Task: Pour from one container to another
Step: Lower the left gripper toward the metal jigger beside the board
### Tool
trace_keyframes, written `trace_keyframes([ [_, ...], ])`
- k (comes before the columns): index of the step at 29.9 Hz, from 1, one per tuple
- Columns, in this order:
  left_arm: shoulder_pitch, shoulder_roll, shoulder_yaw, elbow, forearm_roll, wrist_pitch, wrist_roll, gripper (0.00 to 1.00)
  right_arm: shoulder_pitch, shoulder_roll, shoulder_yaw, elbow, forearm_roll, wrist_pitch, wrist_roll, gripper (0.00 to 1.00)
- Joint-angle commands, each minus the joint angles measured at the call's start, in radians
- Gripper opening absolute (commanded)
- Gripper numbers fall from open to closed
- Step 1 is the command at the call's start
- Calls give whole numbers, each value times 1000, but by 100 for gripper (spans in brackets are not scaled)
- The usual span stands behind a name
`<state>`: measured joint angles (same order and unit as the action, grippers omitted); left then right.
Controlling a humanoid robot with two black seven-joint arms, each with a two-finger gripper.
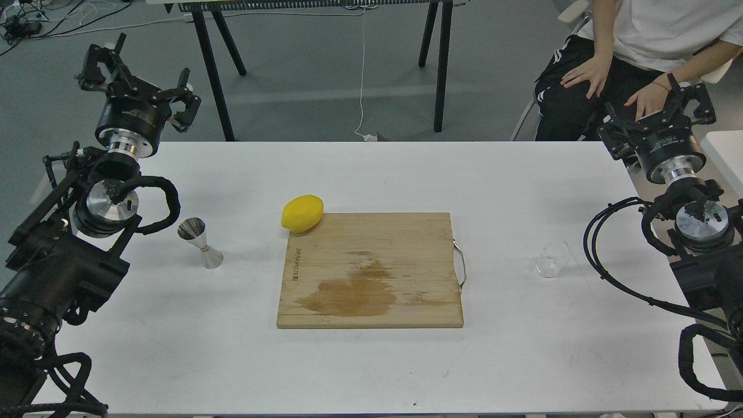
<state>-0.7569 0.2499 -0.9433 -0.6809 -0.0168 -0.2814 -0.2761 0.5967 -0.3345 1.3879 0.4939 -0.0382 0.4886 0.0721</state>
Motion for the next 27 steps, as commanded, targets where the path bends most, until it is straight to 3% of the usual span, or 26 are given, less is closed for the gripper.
trace_keyframes([
  [1, 4, 3, 4, -9, 0, 7, -3, 100, 3, 0, -7, 0, 0, 0, 0, 100],
  [7, 16, 34, -2, -63, -6, 25, 0, 100, 11, 0, -7, -1, 0, 0, 2, 100],
  [9, 36, 83, 12, -120, -6, 33, 18, 100, 12, 0, -6, 0, 0, 0, 2, 100],
  [12, 120, 162, 40, -308, 9, 37, 41, 100, 12, -1, -7, 0, 0, 0, 2, 100],
  [15, 206, 276, 61, -481, 88, 44, 38, 100, 12, -1, -7, 0, 0, 0, 2, 100],
  [19, 318, 382, 49, -604, 248, 73, 26, 100, 11, -1, -9, 0, 0, 0, 2, 100],
  [25, 471, 564, 43, -773, 506, 128, -113, 99, 5, -1, -10, 2, 0, 0, 2, 100],
  [27, 522, 623, 47, -813, 605, 177, -124, 99, 5, -3, -12, 2, 0, 0, 2, 100],
])
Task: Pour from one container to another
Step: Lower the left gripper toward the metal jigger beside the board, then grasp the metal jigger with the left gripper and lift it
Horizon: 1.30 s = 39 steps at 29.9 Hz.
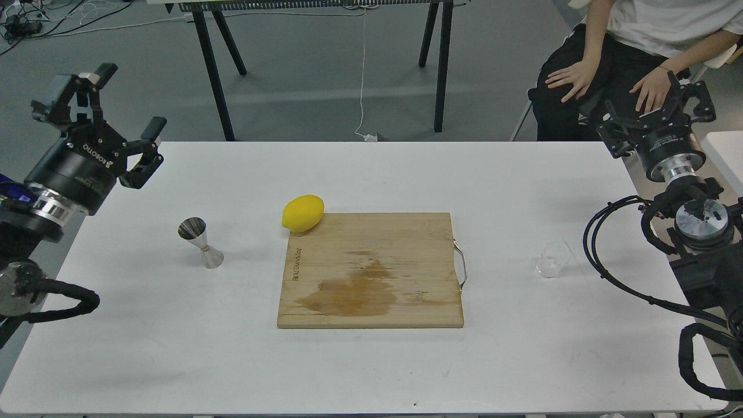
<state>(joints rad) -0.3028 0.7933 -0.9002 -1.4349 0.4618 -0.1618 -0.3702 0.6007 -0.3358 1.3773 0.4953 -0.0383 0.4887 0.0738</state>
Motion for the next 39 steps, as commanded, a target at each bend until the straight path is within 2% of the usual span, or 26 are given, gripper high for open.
trace_keyframes([
  [1, 86, 108, 10, -70, 173, 76, -30, 99, 2, -3, -1, 0, 0, 0, 0, 100],
  [5, 183, 164, 12, -101, 394, 137, -49, 98, 1, -6, -1, 0, 0, 0, 0, 100],
  [7, 227, 168, 17, -101, 503, 209, -70, 98, -1, -6, -1, 0, 0, 0, 0, 100],
  [9, 266, 168, 32, -95, 669, 284, -67, 97, -1, -6, -1, 0, 0, 0, 0, 100],
  [11, 283, 164, 66, -81, 852, 349, -40, 96, -1, -6, -1, 0, -2, 0, 0, 100],
  [15, 289, 141, 112, 31, 1116, 455, 83, 96, 2, -6, 0, -1, 0, 0, 0, 100],
  [17, 284, 100, 113, 100, 1201, 490, 100, 95, 2, -8, 0, -1, 0, 0, 0, 100],
  [21, 272, 9, 116, 223, 1427, 516, 100, 90, 1, -8, 2, -1, 0, 0, 1, 100],
  [27, 183, -138, 116, 402, 1718, 545, 102, 85, 1, -8, 2, -1, 0, 0, 1, 100],
  [31, 127, -193, 124, 456, 1720, 536, 106, 85, -1, -8, 2, -1, 0, 0, 1, 100],
  [39, 8, -269, 219, 643, 1720, 539, 94, 81, 8, -11, 2, -4, -2, 0, 1, 100],
])
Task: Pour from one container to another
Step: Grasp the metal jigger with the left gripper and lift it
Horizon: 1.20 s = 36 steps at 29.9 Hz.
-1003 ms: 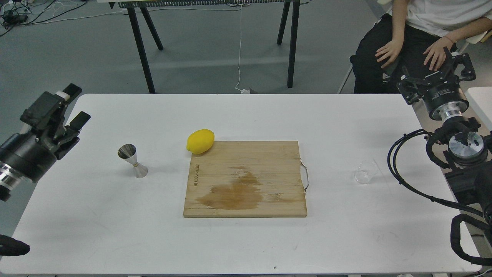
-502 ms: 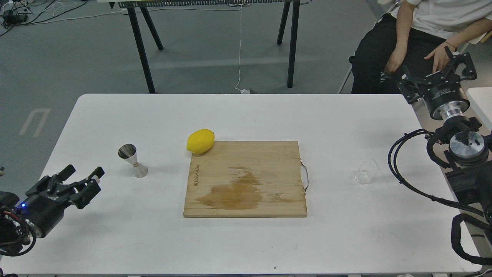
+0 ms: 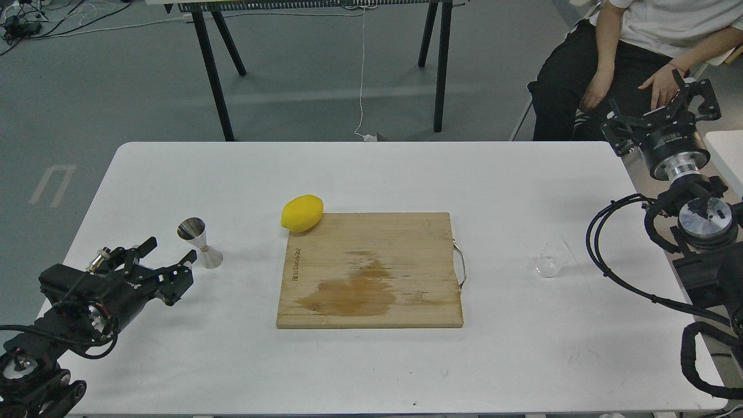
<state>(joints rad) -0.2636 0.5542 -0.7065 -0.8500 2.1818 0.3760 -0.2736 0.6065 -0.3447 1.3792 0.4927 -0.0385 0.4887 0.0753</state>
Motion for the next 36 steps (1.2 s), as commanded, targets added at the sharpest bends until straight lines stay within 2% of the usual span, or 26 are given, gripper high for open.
trace_keyframes([
  [1, -43, -49, 28, 80, 0, 1, -4, 81, 3, -2, 0, -3, -1, 0, 0, 100],
  [7, -81, -154, 28, 167, 0, 3, 2, 80, -2, -2, -3, -5, -1, 0, 0, 100],
  [11, -103, -184, 28, 209, 0, 3, 2, 72, -4, -4, -3, -5, -3, 0, 0, 100],
  [15, -114, -201, 27, 227, 0, 3, -1, 70, -2, -11, -3, -5, -3, 0, 0, 100],
  [18, -114, -201, 28, 227, 0, 3, -1, 58, -2, -14, -3, -5, -3, 0, -2, 100],
  [20, -114, -201, 28, 227, 0, 1, 1, 40, -2, -14, -3, -5, -3, 0, 0, 100],
  [21, -114, -201, 28, 227, 0, 3, 1, 34, -2, -14, -3, -5, -3, 0, 0, 100],
  [24, -115, -200, 28, 227, 0, 4, -1, 24, -2, -14, -3, -5, -3, 0, 0, 100],
  [31, -124, -201, 21, 221, 0, 26, -1, 16, -1, -16, -17, -5, -3, 0, 0, 100],
  [36, -158, -180, 15, 135, -19, 53, 2, 16, -7, -20, -17, -5, -3, 0, 0, 100],
])
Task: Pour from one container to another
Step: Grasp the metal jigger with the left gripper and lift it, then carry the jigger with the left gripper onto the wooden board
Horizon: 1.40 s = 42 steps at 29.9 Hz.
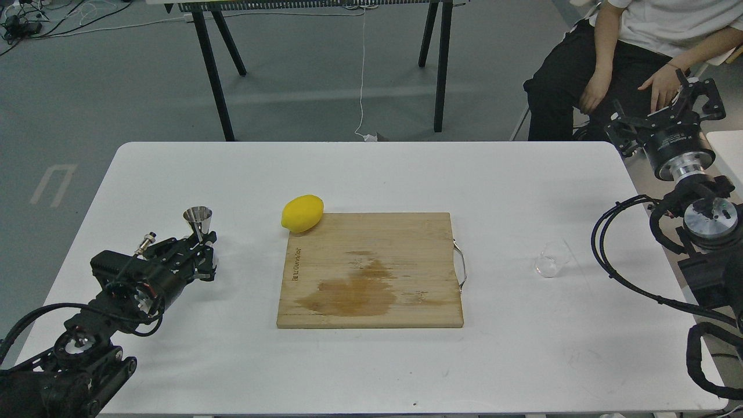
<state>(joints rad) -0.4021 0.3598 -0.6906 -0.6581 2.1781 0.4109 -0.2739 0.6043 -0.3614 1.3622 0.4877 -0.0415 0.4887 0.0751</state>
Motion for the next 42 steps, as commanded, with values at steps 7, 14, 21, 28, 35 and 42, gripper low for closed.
trace_keyframes([
  [7, -41, 56, 16, -277, 4, 11, 15, 15, -11, -8, 0, -1, 0, 0, 0, 100],
  [14, -156, 16, 143, -288, 4, -4, 15, 14, -12, -24, 0, -3, 0, 0, 0, 100],
  [21, -238, -117, 330, -271, 4, -56, 39, 15, -17, -36, 0, -5, 0, 0, 0, 100],
  [28, -241, -248, 387, -146, 4, -64, 42, 15, -26, -37, 0, -5, 0, 0, 0, 100],
  [35, -299, -360, 448, 31, 4, -64, 99, 16, -31, -39, 0, -6, 0, 0, 0, 100],
  [42, -302, -360, 482, 46, 4, -64, 114, 20, -32, -39, 0, -6, 0, 0, 0, 100],
])
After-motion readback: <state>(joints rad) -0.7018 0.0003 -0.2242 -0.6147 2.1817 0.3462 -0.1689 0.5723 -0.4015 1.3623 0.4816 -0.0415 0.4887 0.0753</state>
